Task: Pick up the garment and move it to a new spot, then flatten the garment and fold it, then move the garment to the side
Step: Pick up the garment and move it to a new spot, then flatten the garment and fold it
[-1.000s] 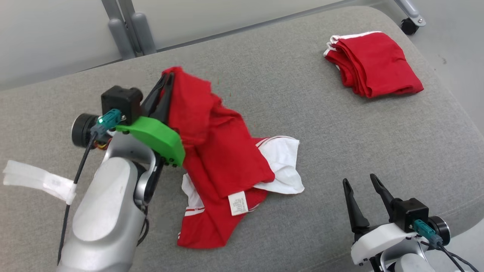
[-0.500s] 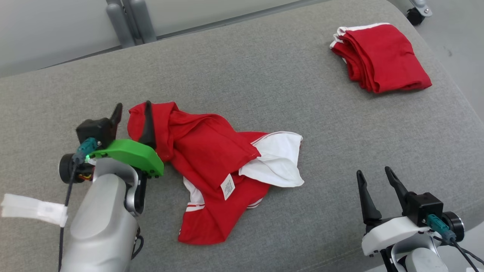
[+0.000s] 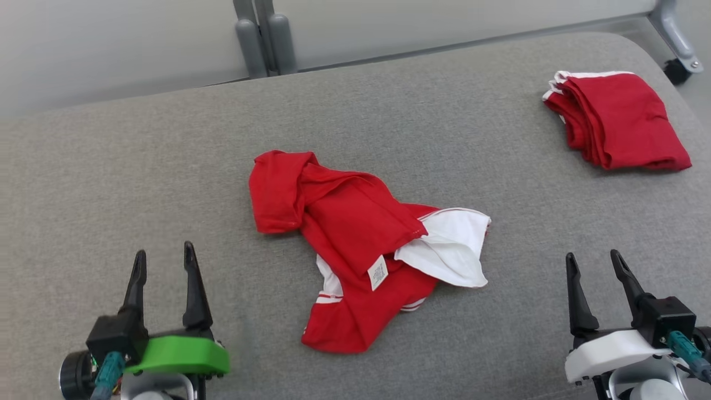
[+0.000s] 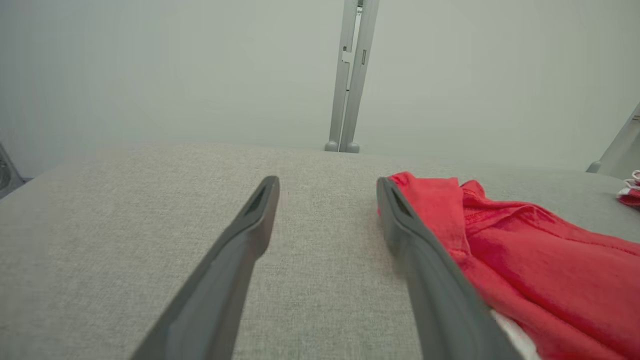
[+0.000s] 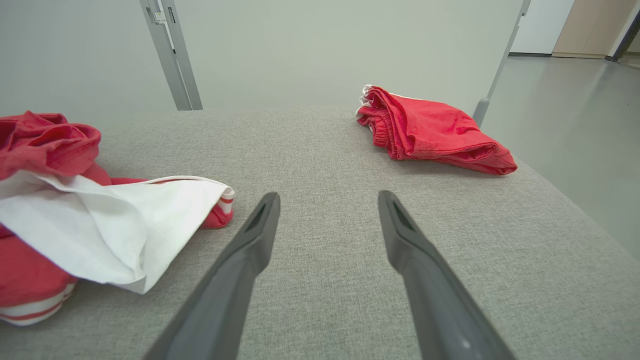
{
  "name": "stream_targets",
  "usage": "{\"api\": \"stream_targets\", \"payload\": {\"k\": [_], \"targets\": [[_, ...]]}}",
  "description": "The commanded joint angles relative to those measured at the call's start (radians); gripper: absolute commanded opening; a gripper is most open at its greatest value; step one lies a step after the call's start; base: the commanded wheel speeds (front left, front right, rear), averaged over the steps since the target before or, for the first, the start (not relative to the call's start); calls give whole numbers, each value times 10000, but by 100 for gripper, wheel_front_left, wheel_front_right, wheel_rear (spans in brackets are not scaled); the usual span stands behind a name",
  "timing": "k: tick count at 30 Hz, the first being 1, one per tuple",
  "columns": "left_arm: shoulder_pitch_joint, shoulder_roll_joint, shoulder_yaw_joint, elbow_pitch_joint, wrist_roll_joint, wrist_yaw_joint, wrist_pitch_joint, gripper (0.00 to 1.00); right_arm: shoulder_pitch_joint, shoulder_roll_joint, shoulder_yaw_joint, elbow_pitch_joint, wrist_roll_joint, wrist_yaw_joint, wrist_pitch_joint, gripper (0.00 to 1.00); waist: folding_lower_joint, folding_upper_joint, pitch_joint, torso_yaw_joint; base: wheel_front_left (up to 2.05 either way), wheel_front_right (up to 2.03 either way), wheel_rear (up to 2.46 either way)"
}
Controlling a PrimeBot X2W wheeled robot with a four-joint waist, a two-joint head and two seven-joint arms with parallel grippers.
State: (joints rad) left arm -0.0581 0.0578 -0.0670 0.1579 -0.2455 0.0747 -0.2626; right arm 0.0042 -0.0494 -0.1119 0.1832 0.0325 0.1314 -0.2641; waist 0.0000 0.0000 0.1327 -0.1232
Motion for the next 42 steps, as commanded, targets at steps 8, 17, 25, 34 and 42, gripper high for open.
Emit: {"api": "stream_targets", "payload": {"k": [8, 17, 25, 34, 42], "targets": [[1782, -51, 502, -576, 469, -480, -27, 100, 539, -22, -475, -343, -199, -16, 0, 100, 0, 0, -768, 1265, 0, 0, 0], [2573, -59, 166, -443, 591, -1491, -29, 100, 668, -27, -361, -140, -205, -16, 0, 100, 0, 0, -1010, 1663, 0, 0, 0], [2345, -61, 62, -498, 442, -1373, -29, 100, 686, -27, -195, -73, -144, -16, 0, 100, 0, 0, -905, 1724, 0, 0, 0], [1692, -64, -249, -811, 541, -1570, -29, 100, 375, -25, -121, -124, -151, -16, 0, 100, 0, 0, -659, 1461, 0, 0, 0], [-878, -61, -2637, -253, 631, -1930, -26, 100, 9, -25, 91, -223, -128, -16, 0, 100, 0, 0, -133, 869, 0, 0, 0]]}}
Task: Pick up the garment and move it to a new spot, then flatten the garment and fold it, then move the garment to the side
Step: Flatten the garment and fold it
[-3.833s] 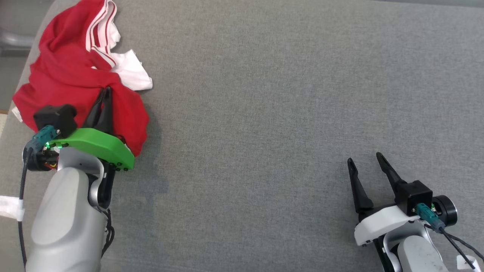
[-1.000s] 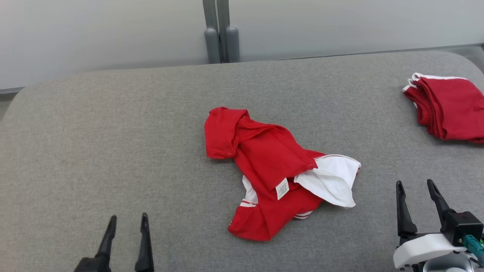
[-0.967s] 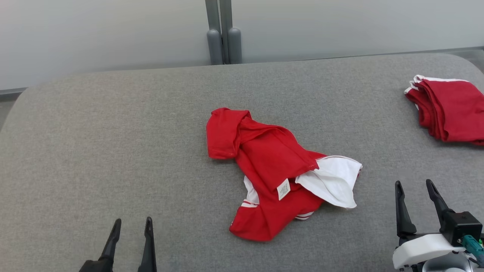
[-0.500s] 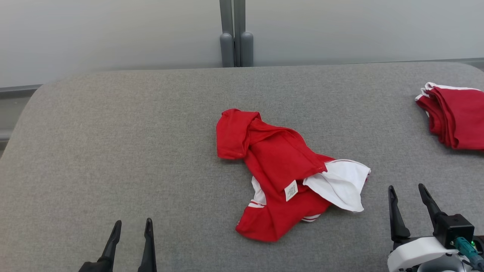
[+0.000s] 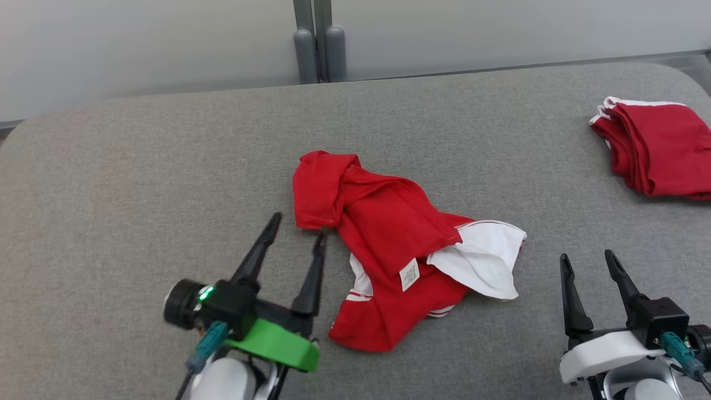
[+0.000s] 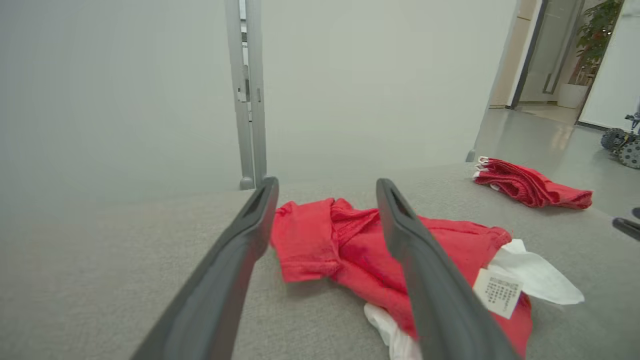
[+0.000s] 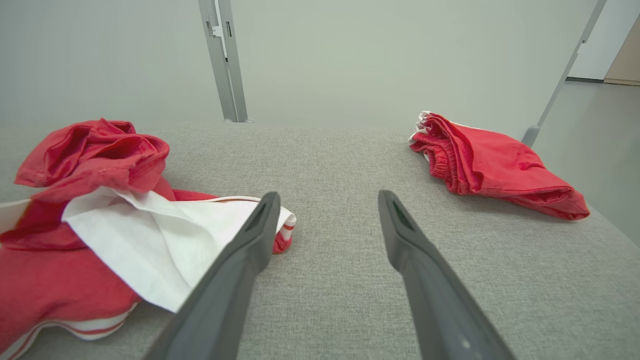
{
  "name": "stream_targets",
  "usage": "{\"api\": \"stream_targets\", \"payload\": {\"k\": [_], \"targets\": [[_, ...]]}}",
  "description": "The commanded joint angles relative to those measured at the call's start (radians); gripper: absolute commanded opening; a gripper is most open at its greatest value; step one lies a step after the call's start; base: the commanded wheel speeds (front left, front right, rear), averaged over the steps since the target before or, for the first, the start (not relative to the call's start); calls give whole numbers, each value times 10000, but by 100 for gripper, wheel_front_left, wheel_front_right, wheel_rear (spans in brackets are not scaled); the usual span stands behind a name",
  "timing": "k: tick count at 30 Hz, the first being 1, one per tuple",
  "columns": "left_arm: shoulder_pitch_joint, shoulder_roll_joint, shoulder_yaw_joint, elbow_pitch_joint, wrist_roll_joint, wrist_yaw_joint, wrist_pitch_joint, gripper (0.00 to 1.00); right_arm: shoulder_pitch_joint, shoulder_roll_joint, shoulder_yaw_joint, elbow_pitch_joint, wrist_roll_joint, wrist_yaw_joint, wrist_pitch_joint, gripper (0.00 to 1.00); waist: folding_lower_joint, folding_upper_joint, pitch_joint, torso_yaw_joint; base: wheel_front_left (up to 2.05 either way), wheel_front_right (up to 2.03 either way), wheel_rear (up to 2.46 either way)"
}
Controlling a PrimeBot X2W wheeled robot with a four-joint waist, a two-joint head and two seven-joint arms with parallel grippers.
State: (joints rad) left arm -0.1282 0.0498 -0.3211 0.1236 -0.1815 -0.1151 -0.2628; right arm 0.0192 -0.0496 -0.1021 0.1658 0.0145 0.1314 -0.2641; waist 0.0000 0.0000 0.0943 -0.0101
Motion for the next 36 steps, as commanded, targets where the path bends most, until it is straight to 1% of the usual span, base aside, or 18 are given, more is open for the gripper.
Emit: {"api": "stream_targets", "payload": {"k": [1, 3, 6, 10, 14, 17, 18, 20, 21, 22, 23, 24, 26, 27, 28, 29, 32, 36], "targets": [[-484, 21, -467, 366, -1, -61, -12, 100, -177, -26, 58, -36, 99, -16, 0, 100, 0, 0, 327, -364, 0, 0, 0], [-1233, 28, -1271, 904, -197, -100, 299, 100, -284, -26, 110, -2, 216, -16, 0, 100, 0, 0, 489, -628, 0, 0, 0], [-2198, 28, -2406, 1636, -551, -149, 1202, 100, -344, -25, 177, 91, 441, -16, 0, 100, 0, 0, 628, -1061, 0, 0, 0], [-2936, 34, -3321, 2286, -929, -149, 2169, 100, -367, -19, 315, 218, 728, -16, 0, 100, 0, 0, 755, -1606, 0, 0, 0], [-3269, 40, -3663, 2764, -1272, -98, 2930, 100, -331, -23, 330, 333, 933, -16, 0, 100, 0, 0, 763, -2053, 0, 0, 0], [-3306, 104, -3562, 3051, -1298, 104, 3063, 100, -326, -17, 387, 407, 1125, -16, 0, 100, 0, 0, 715, -2307, 0, 0, 0], [-3309, 99, -3496, 3102, -1360, 171, 3109, 96, -309, -22, 373, 409, 1161, -16, 0, 100, 0, 0, 706, -2361, 0, 0, 0], [-3368, 182, -3434, 3195, -1329, 288, 3141, 93, -271, -25, 326, 410, 1224, -16, 0, 100, 0, 0, 684, -2429, 0, 0, 0], [-3372, 227, -3429, 3249, -1310, 309, 3193, 89, -258, -19, 336, 421, 1235, -16, 0, 100, 0, 0, 676, -2449, 0, 0, 0], [-3373, 276, -3433, 3312, -1300, 344, 3235, 76, -248, -17, 346, 433, 1245, -16, 0, 100, 0, 0, 673, -2470, 0, 0, 0], [-3367, 291, -3395, 3356, -1329, 385, 3255, 71, -246, -19, 346, 443, 1258, -16, 0, 100, 0, 0, 672, -2482, 0, 0, 0], [-3382, 313, -3371, 3428, -1331, 442, 3263, 55, -250, -19, 343, 450, 1271, -16, 0, 100, 0, 0, 672, -2492, 0, 0, 0], [-3421, 380, -3337, 3553, -1313, 548, 3237, 40, -274, -20, 329, 461, 1287, -16, 0, 100, 0, 0, 678, -2501, 0, 0, 0], [-3426, 382, -3294, 3594, -1361, 570, 3211, 35, -285, -20, 327, 465, 1284, -16, 0, 100, 0, 0, 679, -2501, 0, 0, 0], [-3436, 390, -3277, 3660, -1398, 596, 3207, 11, -294, -20, 322, 464, 1280, -16, 0, 100, 0, 0, 682, -2495, 0, 0, 0], [-3455, 411, -3286, 3708, -1389, 599, 3197, 0, -299, -20, 319, 462, 1280, -16, 0, 100, 0, 0, 688, -2486, 0, 0, 0], [-3451, 391, -3195, 3771, -1531, 613, 3035, 0, -321, -20, 307, 466, 1292, -16, 0, 100, 0, 0, 700, -2450, 0, 0, 0], [-3459, 301, -2983, 3494, -1868, 648, 2858, 0, -239, -20, 297, 522, 1227, -16, 0, 100, 0, 0, 659, -2328, 0, 0, 0]]}}
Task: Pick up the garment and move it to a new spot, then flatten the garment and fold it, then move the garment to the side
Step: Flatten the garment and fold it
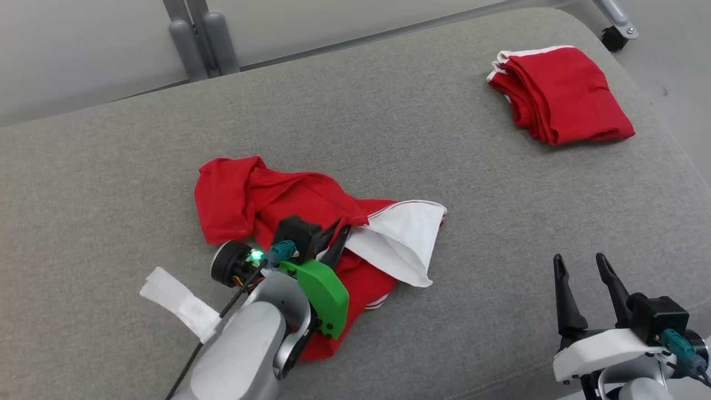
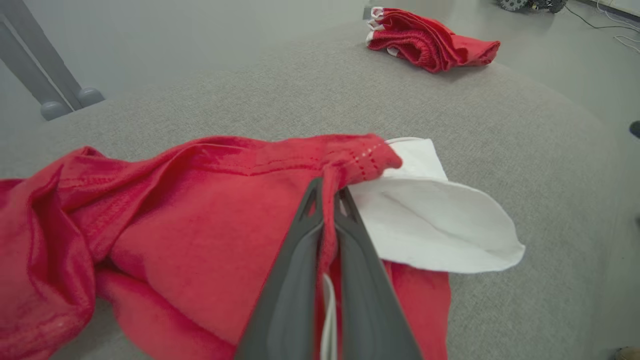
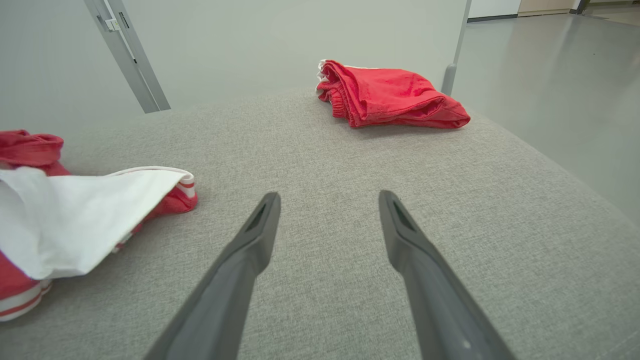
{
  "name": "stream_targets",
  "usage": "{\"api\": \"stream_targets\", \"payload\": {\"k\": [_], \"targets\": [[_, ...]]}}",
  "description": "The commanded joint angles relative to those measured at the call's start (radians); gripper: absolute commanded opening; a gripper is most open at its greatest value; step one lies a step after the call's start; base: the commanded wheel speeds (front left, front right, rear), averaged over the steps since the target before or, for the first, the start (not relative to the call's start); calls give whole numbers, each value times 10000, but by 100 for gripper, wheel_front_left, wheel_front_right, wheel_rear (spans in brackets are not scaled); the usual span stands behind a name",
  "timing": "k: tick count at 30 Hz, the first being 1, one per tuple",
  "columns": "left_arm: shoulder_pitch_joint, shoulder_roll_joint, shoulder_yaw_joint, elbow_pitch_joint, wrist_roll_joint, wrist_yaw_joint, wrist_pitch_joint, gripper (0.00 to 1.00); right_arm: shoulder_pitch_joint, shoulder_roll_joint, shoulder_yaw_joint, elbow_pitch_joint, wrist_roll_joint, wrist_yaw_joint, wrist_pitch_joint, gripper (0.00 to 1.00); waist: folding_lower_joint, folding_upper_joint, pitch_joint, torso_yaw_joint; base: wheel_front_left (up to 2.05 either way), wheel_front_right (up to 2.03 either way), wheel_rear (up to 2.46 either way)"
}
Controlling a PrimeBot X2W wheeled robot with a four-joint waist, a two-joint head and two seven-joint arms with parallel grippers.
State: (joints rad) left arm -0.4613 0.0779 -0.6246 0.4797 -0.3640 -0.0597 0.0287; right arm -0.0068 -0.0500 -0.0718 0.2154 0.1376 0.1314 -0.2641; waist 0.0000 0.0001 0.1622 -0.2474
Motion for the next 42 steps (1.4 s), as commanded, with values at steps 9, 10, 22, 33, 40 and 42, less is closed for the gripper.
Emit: {"api": "stream_targets", "payload": {"k": [9, 10, 22, 33, 40, 42], "targets": [[850, -57, 1590, -1740, -1726, 581, -1045, 0, 263, -16, -130, 66, -113, -16, 0, 100, 0, -1, -331, 562, 0, 0, 0], [1095, -39, 1769, -1916, -1874, 683, -1157, 0, 279, -18, -162, 66, -132, -16, 0, 100, 0, -1, -363, 641, 0, 0, 0], [4952, -43, 3755, -2267, -2998, 1853, -2853, 0, 581, -19, -377, -25, -530, -16, 0, 100, 0, -1, -460, 2163, 0, 0, 0], [5662, -256, 4152, -1635, -2651, 2034, -2936, 100, 695, -21, -392, 96, -815, -16, 0, 100, 0, -1, -896, 3659, 0, 0, 0], [5890, -130, 4020, -1188, -2502, 1915, -2938, 100, 814, -22, -216, 196, -658, -16, 0, 100, 0, -1, -1092, 4127, 0, 0, 0], [5901, 11, 4005, -1464, -2456, 1788, -2941, 100, 843, -22, -220, 191, -634, -16, 0, 100, 0, -1, -1114, 4180, 0, 0, 0]]}}
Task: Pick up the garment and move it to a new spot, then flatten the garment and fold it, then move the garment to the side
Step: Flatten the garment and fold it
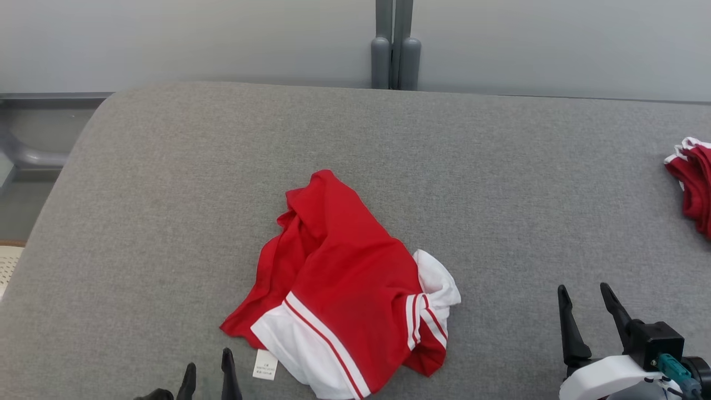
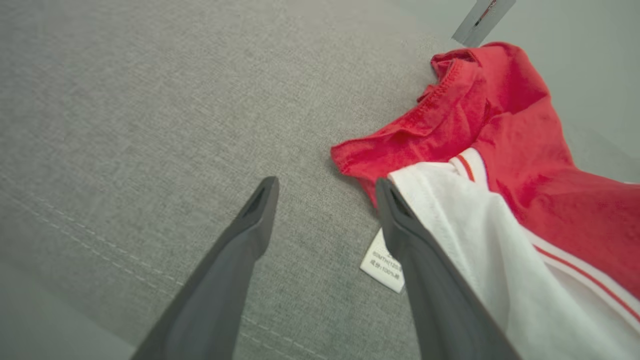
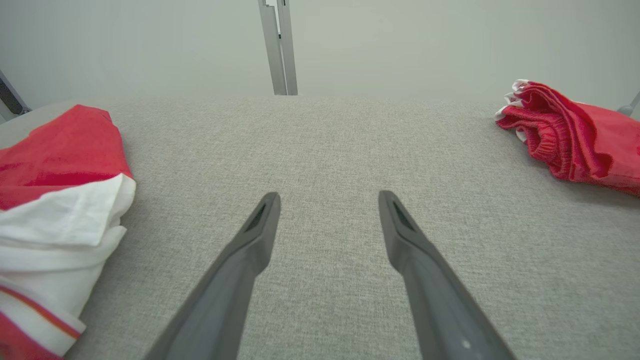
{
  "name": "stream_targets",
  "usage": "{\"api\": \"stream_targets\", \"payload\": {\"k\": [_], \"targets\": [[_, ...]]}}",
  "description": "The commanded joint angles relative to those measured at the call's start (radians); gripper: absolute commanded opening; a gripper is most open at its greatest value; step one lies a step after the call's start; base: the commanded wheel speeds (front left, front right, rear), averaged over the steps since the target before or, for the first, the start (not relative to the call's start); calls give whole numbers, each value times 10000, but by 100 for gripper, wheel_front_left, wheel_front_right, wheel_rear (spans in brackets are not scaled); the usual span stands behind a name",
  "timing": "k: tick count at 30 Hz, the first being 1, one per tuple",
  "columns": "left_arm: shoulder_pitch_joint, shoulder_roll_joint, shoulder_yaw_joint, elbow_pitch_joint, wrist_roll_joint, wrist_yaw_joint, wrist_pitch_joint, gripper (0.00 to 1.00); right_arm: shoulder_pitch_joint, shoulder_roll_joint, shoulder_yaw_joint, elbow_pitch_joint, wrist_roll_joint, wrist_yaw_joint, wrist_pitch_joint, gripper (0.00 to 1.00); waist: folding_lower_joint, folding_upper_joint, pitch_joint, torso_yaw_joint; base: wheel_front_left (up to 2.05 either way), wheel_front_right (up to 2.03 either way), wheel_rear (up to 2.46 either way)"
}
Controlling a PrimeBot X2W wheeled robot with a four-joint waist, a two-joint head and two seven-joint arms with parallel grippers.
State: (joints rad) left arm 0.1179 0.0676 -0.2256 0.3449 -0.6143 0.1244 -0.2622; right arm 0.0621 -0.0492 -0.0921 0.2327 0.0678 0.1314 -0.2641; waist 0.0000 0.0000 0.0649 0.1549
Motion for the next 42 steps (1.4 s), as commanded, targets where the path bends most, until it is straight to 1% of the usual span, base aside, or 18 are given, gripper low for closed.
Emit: {"api": "stream_targets", "payload": {"k": [1, 3, 5, 10, 13, 15, 16, 19, 22, 25, 26, 27, 30, 32, 34, 37, 39, 42], "targets": [[118, 122, -31, -250, 42, -122, -1, 100, 166, -30, -17, 14, 70, -16, 0, 100, 0, 0, -153, 173, 0, 0, 0], [114, 163, -245, -681, -42, -381, 263, 100, 168, -30, 8, 17, 71, -16, 0, 100, 0, 0, -177, 179, 0, 0, 0], [165, 116, -429, -1113, -395, -616, 778, 100, 149, -30, 70, 35, 46, -16, 0, 100, 0, 0, -202, 104, 0, 0, 0], [389, 58, -998, -2235, -987, -824, 2154, 100, 135, -30, 106, 28, 119, -16, 0, 100, 0, 0, -204, -284, 0, 0, 0], [644, 129, -1252, -2533, -1146, -691, 2896, 100, 159, -29, 99, 43, 131, -16, 0, 100, 0, 0, -128, -522, 0, 0, 0], [747, 386, -1428, -2495, -917, -475, 3304, 100, 141, -30, 93, 36, 148, -16, 0, 100, 0, 0, -60, -676, 0, 0, 0], [774, 415, -1513, -2500, -848, -374, 3451, 100, 131, -32, 45, 17, 164, -16, 0, 100, 0, 0, -18, -737, 0, 0, 0], [804, 303, -1682, -2566, -1138, -487, 3745, 100, 134, -27, -36, -32, 157, -16, 0, 100, 0, 0, 66, -816, 0, 0, 0], [543, 434, -1750, -2296, -855, -354, 3739, 100, 76, -27, -15, 13, 147, -16, 0, 100, 0, 0, 127, -903, 0, 0, 0], [390, 288, -1835, -2133, -994, -458, 3687, 100, -5, -29, -22, 27, 221, -16, 0, 100, 0, 0, 154, -963, 0, 0, 0], [311, 303, -1859, -2028, -937, -446, 3639, 40, -21, -29, -12, 23, 208, -16, 0, 100, 0, 0, 170, -977, 0, 0, 0], [242, 342, -1900, -1952, -810, -461, 3623, 2, -29, -29, 2, 25, 215, -16, 0, 100, 0, 0, 186, -986, 0, 0, 0], [139, 359, -2073, -1887, -860, -722, 3672, 0, -47, -30, 9, 47, 261, -16, 0, 100, 0, 0, 219, -1000, 0, 0, 0], [4, 432, -2140, -2162, -849, -873, 3730, 0, -52, -29, -21, 50, 293, -16, 0, 100, 0, 0, 238, -996, 0, 0, 0], [-139, 581, -2286, -2752, -739, -1101, 3813, 0, -52, -30, -63, 41, 289, -16, 0, 100, 0, 0, 260, -987, 0, 0, 0], [-409, 797, -2476, -3853, -494, -1204, 4060, 0, -136, -30, -66, 9, 322, -16, 0, 100, 0, 0, 314, -1054, 0, 0, 0], [-887, 858, -2637, -4679, -229, -1249, 4316, 0, -203, -26, -22, -9, 351, -16, 0, 100, 0, 0, 370, -1159, 0, 0, 0], [-1797, 848, -2952, -4956, 206, -1305, 4738, 0, -324, -29, 96, 22, 378, -16, 0, 100, 0, 0, 437, -1357, 0, 0, 0]]}}
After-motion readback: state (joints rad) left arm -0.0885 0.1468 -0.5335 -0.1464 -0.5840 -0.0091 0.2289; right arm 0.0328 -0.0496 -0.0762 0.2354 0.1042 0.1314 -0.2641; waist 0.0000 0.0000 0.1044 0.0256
